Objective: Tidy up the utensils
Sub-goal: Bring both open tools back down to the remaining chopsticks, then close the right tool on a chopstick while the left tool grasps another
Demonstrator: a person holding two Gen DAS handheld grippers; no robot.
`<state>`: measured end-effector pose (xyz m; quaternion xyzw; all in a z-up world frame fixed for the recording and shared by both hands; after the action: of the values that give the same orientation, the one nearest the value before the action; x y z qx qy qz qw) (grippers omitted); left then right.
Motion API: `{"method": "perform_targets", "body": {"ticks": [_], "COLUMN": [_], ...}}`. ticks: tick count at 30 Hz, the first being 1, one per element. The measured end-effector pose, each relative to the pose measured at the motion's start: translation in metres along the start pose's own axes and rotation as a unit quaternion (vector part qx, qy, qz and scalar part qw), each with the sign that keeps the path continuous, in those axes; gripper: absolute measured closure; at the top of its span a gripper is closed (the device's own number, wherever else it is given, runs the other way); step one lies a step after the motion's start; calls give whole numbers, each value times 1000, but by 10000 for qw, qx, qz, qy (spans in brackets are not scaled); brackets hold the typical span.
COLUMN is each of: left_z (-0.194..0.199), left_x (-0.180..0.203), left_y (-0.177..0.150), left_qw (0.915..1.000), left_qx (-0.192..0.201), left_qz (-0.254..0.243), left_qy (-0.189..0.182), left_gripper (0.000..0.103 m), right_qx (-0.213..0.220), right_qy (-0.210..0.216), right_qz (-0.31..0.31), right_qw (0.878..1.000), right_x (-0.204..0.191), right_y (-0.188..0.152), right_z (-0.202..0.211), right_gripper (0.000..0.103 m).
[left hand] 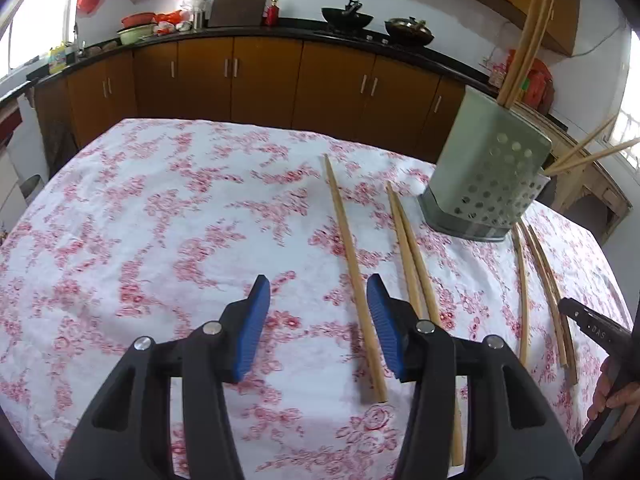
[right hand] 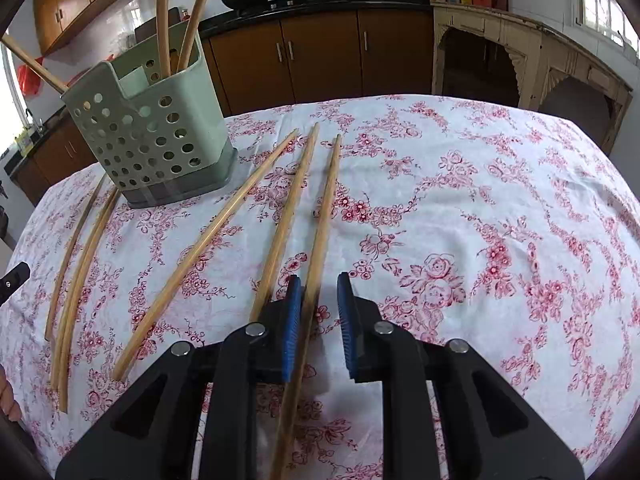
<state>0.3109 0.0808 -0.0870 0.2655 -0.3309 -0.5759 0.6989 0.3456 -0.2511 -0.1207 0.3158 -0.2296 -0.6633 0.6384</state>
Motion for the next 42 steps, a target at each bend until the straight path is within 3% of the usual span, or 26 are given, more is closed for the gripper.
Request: {"method": "perform_targets", "body": {"ticks": [2, 10, 14, 19, 25, 32, 42], "left_z": [-4, -19, -31, -40, -42, -33, -25], "left_x": [4, 22, 31, 27, -7, -21, -19], "left_y": [-2, -8, -13, -13, -3, -6, -13], "left_qw": [10000, 9990, 9974, 9960, 9957, 9974, 9968], "left_qx": [-49, -278, -466, -594, -589, -575, -597], "left_qz": [-46, -350, -542, -636, -545, -396, -527], "left_qy": [-55, -84, -6, 190, 459, 157, 120], "left_gripper": [53, 56, 67, 94, 94, 93, 90], "right_qx": [2, 77, 90, 93, 110, 112, 64], "right_qy": [-81, -513, -544, -526, -472, -419, -477], "right_qz": [-22, -536, -623, -654, -775, -767, -487], "right_qw": [10000, 9972, 9965, 9964, 9958, 9961, 9977], "right_x": [4, 43, 49, 50, 53, 59, 53], "right_y": [2, 13, 13, 13, 14, 5, -6], "right_z": [0, -7, -8, -7, -7, 2, 13], "right_gripper": [95, 95, 95, 95, 95, 95, 95]}}
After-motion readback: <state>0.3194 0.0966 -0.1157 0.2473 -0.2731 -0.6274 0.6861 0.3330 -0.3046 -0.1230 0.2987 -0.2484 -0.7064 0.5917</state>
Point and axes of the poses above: each gripper's, at about its wrist camera, not at the fingertips, and z roughly against the way its jaws point, x to its right, y to its top, the point moved 4 cm from there along -z, roughly the way its jaws point, and after that the axes turned 4 degrees about x, right-handed, at the moved point
